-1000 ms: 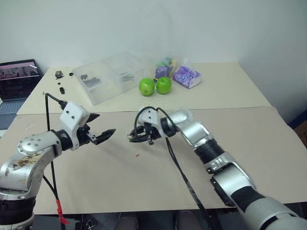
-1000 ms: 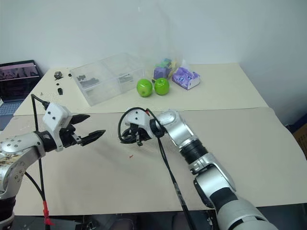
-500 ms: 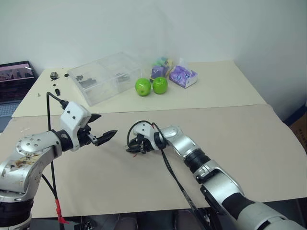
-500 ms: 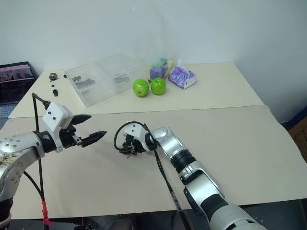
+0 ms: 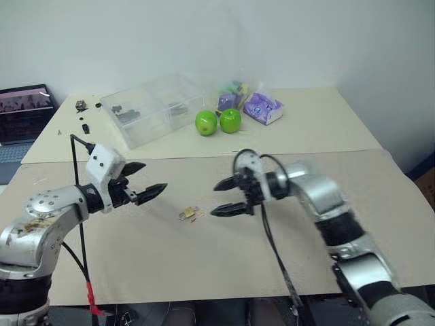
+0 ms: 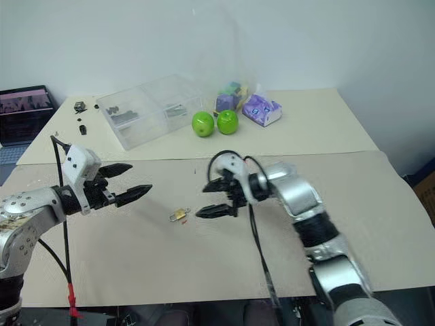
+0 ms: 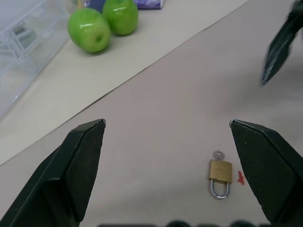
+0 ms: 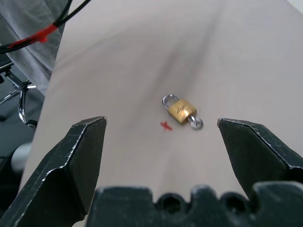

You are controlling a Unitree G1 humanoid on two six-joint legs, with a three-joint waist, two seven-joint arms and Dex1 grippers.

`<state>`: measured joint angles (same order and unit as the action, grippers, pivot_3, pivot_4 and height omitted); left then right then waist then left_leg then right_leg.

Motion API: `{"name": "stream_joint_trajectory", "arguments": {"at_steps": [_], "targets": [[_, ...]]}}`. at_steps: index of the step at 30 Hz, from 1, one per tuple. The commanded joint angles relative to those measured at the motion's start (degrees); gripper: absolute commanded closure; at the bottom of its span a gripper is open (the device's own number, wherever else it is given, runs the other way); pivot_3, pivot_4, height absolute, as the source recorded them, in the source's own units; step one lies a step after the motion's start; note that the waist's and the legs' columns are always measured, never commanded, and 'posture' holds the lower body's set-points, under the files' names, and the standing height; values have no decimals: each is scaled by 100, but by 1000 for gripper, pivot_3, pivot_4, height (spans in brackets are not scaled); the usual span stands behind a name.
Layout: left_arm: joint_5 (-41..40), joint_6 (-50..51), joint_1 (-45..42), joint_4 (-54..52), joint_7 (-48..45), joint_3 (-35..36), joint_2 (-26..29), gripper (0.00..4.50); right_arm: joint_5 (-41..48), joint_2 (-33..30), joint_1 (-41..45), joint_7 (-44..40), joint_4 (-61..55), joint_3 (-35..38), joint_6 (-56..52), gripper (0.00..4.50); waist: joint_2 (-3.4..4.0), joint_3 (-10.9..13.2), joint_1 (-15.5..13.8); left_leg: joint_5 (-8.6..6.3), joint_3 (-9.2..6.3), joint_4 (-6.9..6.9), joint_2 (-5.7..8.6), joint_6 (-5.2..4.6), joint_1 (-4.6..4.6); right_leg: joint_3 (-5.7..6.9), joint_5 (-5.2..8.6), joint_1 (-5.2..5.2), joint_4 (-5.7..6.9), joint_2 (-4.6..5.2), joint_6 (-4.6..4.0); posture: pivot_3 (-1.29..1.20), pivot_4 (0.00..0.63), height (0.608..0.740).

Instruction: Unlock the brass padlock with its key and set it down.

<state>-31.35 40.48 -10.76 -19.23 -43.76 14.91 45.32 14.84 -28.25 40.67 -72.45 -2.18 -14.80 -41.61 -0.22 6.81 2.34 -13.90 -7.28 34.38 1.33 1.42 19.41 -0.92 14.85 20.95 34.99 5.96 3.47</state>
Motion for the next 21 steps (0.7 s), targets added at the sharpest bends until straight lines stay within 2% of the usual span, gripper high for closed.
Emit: {"name": "stream_joint_trajectory", "arguments": {"at_steps": [1,5,7,9,15,21], "targets": [[285,-692,70,431,-286,-29,32,0,-7,-580,-356,20,-614,356,582,78,-3,1,17,0,4,0,-1,-1,-1,0,0,0,-1,0,0,0,150,740],[922,-1751,93,1073,-555,-495,-15,0,-105,-1259,-722,-123,-832,385,1023,78,-5,2,5,-1,19,0,-6,-2,-1,-1,1,1,-5,1,0,0,150,740],[1555,-2646,104,1486,-681,-904,77,0,8,-1449,-808,-183,-889,424,1008,78,-7,3,14,-1,24,0,-7,-2,0,-3,0,1,-8,1,0,0,150,740],[1774,-3052,-13,1787,-794,-1153,-20,0,-17,-1550,-866,-135,-874,417,1083,78,-7,3,10,-1,31,1,-10,-2,-2,-5,0,2,-9,1,-1,0,150,740],[1712,-2875,-457,2106,-694,-1499,-648,0,-23,-1484,-922,252,-886,460,1046,78,-10,4,-56,-8,32,14,-12,-14,9,-3,-1,1,-8,1,-2,0,150,740],[1823,-2595,-492,2022,-575,-1888,-1188,0,37,-1543,-1123,610,-1137,614,937,78,-11,4,-110,-22,34,42,-6,-38,23,-3,-2,1,-8,3,-1,0,150,740]]}}
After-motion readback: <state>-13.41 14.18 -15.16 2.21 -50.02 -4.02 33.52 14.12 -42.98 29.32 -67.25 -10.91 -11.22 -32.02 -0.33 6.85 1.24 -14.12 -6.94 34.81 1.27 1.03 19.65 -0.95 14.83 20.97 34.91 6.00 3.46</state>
